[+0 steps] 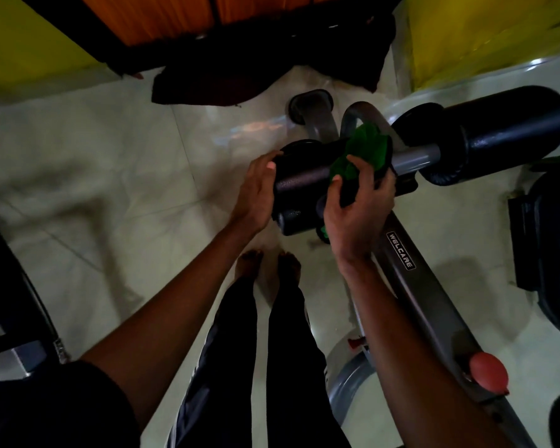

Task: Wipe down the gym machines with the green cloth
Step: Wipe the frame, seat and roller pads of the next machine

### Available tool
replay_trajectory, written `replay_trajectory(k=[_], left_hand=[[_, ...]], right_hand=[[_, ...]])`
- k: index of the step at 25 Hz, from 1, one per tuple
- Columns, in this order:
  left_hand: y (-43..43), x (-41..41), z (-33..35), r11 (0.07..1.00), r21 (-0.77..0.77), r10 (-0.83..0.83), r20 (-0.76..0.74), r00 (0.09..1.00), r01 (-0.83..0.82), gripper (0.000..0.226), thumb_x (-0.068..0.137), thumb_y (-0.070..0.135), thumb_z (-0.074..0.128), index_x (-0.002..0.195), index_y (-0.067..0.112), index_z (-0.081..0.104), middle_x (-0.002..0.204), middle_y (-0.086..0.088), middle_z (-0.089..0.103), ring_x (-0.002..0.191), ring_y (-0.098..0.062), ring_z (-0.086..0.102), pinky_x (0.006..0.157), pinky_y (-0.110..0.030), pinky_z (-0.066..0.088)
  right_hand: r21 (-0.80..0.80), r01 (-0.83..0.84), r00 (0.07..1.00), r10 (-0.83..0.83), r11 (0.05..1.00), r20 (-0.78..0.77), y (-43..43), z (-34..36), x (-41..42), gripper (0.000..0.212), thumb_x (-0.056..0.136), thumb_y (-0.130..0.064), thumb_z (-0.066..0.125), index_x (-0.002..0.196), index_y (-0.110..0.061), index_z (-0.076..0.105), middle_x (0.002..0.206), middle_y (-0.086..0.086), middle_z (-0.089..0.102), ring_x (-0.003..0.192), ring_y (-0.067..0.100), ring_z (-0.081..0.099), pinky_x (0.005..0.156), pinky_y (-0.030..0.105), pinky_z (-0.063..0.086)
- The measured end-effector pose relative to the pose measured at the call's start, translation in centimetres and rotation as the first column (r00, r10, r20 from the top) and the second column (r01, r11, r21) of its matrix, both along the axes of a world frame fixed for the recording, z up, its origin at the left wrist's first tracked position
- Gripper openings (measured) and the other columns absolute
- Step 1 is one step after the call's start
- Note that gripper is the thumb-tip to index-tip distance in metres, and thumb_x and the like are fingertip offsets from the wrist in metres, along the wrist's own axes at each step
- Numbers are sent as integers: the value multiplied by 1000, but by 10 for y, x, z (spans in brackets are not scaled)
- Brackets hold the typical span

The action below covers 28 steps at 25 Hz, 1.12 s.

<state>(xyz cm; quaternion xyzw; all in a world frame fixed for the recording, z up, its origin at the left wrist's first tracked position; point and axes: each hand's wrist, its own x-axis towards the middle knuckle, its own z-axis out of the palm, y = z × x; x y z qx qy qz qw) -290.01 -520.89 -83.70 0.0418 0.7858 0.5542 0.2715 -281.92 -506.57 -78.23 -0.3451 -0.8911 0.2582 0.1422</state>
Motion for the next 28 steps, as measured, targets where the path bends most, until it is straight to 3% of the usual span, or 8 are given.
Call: replay_trajectory(k=[3, 6, 9, 14, 17, 21, 25, 28], left_hand=[[7, -13, -9, 1000, 11, 2, 157, 988, -3, 43, 102, 33, 25, 119, 11, 58, 118, -10, 60, 113, -18, 56, 104, -33, 43], [11, -24, -5, 996, 9, 76, 429, 900, -89, 34, 105, 31, 30, 111, 15, 60, 109, -5, 64, 103, -17, 59, 88, -23, 48], [10, -26, 0, 999, 2, 37, 445, 895, -42, 35, 107, 32, 28, 108, 23, 62, 106, 0, 65, 101, -10, 57, 90, -26, 44], [-5, -1, -4, 990, 72, 114, 70, 991, -119, 38, 107, 32, 32, 126, 16, 61, 124, -1, 64, 118, -9, 58, 105, -29, 44], [2, 4, -11, 988, 94, 112, 115, 987, -123, 45, 102, 44, 30, 128, 19, 57, 131, -6, 57, 126, -17, 53, 111, -43, 40], [8, -6, -12, 988, 73, 114, 239, 964, -135, 47, 95, 55, 28, 115, 25, 59, 123, -12, 61, 119, -25, 57, 107, -45, 44], [16, -21, -7, 989, 15, 127, 418, 900, -146, 39, 100, 43, 29, 104, 22, 61, 105, -7, 65, 100, -18, 60, 94, -33, 45], [17, -33, 0, 993, -59, 121, 532, 838, -106, 40, 108, 36, 25, 109, 19, 61, 109, -3, 66, 104, -13, 61, 96, -26, 41]], right_hand=[[-10, -203, 971, 203, 979, 124, -34, 6, 8, 36, 92, -32, 61, 126, -21, 64, 137, 24, 50, 127, 38, 47, 108, 52, 38], [18, -383, 913, 375, 924, 163, -27, 10, 16, 40, 91, -34, 62, 131, -25, 60, 141, 23, 49, 135, 36, 41, 118, 49, 28], [45, -216, 971, 210, 975, 111, 15, 6, 18, 42, 92, -36, 63, 132, -25, 57, 136, 22, 51, 127, 36, 49, 107, 53, 41], [-53, -19, 1000, 20, 998, 15, -12, 1, 11, 39, 93, -31, 62, 130, -18, 61, 136, 22, 48, 123, 35, 51, 100, 50, 46], [-106, -66, 995, 74, 992, 72, -54, 2, 21, 40, 98, -34, 56, 136, -21, 57, 146, 24, 40, 133, 38, 44, 106, 51, 41], [-50, -265, 954, 269, 963, 130, -30, -3, 47, 45, 98, -35, 57, 141, -29, 46, 145, 27, 40, 128, 43, 48, 100, 55, 46], [-87, 49, 999, -48, 995, 12, 19, -3, 30, 44, 96, -39, 56, 138, -26, 51, 127, 16, 46, 108, 30, 56, 85, 49, 54], [-71, 71, 997, -71, 995, -5, 10, -2, 13, 45, 93, -42, 62, 133, -21, 58, 126, 17, 49, 112, 30, 54, 91, 48, 51]])
